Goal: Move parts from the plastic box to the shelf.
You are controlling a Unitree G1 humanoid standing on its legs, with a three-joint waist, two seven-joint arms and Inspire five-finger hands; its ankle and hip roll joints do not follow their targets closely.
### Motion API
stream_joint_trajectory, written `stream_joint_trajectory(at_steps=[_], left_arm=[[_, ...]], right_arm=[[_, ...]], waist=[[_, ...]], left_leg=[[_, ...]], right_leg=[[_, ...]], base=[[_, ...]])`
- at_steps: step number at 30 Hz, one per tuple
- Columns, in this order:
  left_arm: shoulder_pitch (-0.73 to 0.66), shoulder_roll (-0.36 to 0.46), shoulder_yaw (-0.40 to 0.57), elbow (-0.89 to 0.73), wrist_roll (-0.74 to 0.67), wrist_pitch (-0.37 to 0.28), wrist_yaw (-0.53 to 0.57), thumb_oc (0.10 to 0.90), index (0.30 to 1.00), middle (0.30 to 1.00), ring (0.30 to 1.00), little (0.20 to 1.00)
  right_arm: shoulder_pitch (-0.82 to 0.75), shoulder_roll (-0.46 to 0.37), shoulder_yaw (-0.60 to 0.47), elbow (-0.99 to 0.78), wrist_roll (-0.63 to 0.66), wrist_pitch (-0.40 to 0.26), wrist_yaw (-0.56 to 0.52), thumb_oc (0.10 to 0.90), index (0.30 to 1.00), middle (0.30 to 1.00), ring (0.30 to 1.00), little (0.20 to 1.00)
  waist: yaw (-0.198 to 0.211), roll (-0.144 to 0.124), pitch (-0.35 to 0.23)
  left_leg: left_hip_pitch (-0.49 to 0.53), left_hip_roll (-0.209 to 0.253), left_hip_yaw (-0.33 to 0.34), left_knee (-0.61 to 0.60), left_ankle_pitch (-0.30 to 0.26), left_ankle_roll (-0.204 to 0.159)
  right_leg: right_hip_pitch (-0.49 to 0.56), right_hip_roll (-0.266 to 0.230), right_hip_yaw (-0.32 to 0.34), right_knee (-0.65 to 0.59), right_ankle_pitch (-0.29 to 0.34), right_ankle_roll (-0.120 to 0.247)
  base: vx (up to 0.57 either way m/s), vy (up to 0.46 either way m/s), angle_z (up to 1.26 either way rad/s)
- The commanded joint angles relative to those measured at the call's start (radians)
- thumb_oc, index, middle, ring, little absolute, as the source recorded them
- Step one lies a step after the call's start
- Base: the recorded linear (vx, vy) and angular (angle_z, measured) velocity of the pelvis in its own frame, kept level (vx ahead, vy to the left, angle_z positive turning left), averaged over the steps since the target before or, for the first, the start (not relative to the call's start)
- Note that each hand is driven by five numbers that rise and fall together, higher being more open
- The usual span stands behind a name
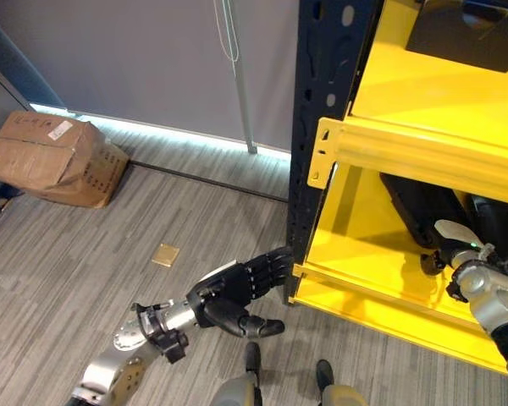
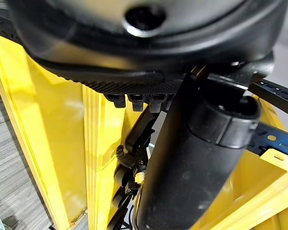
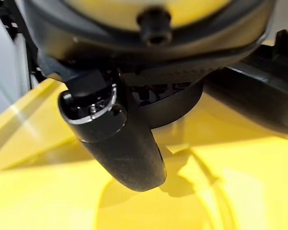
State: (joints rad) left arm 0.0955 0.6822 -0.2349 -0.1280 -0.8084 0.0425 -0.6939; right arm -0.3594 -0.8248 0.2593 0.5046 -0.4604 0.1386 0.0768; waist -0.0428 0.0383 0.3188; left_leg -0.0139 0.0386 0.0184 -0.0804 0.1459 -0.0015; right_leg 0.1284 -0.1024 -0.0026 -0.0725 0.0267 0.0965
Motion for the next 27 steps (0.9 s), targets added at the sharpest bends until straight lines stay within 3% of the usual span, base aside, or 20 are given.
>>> stream_joint_trajectory(at_steps=[1,9,19,27], left_arm=[[-0.025,-0.077,0.038,-0.066,-0.01,-0.06,-0.065,0.9,1.0,1.0,1.0,1.0],[-0.027,-0.087,0.029,-0.062,0.003,-0.072,-0.049,0.9,1.0,1.0,1.0,1.0],[-0.019,-0.088,0.026,-0.062,0.0,-0.073,-0.051,0.9,1.0,1.0,1.0,1.0],[-0.02,-0.092,0.021,-0.06,-0.002,-0.075,-0.049,0.9,1.0,1.0,1.0,1.0]], right_arm=[[-0.035,-0.011,0.002,-0.093,-0.027,-0.028,-0.005,0.9,1.0,1.0,1.0,1.0],[-0.042,0.04,-0.013,-0.19,0.075,0.012,-0.036,0.9,1.0,1.0,1.0,1.0],[-0.073,0.062,-0.034,-0.18,0.085,0.029,-0.089,0.9,1.0,1.0,1.0,1.0],[-0.094,0.081,-0.038,-0.19,0.14,-0.002,-0.11,0.9,1.0,1.0,1.0,1.0]], waist=[[0.018,0.0,-0.066],[0.015,0.002,-0.069],[0.022,0.007,-0.079],[0.024,0.012,-0.082]], left_leg=[[0.044,0.051,0.045,0.028,-0.132,-0.026],[0.043,0.046,0.047,0.028,-0.133,-0.022],[0.05,0.04,0.043,0.025,-0.138,-0.018],[0.053,0.035,0.041,0.017,-0.137,-0.018]], right_leg=[[-0.099,0.015,-0.058,0.165,-0.086,-0.026],[-0.103,0.013,-0.054,0.166,-0.084,-0.026],[-0.094,0.01,-0.058,0.161,-0.084,-0.025],[-0.095,0.008,-0.051,0.146,-0.072,-0.02]], base=[[0.0,0.012,-0.04],[-0.01,0.016,-0.05],[0.0,0.0,0.0],[0.0,0.0,0.0]])
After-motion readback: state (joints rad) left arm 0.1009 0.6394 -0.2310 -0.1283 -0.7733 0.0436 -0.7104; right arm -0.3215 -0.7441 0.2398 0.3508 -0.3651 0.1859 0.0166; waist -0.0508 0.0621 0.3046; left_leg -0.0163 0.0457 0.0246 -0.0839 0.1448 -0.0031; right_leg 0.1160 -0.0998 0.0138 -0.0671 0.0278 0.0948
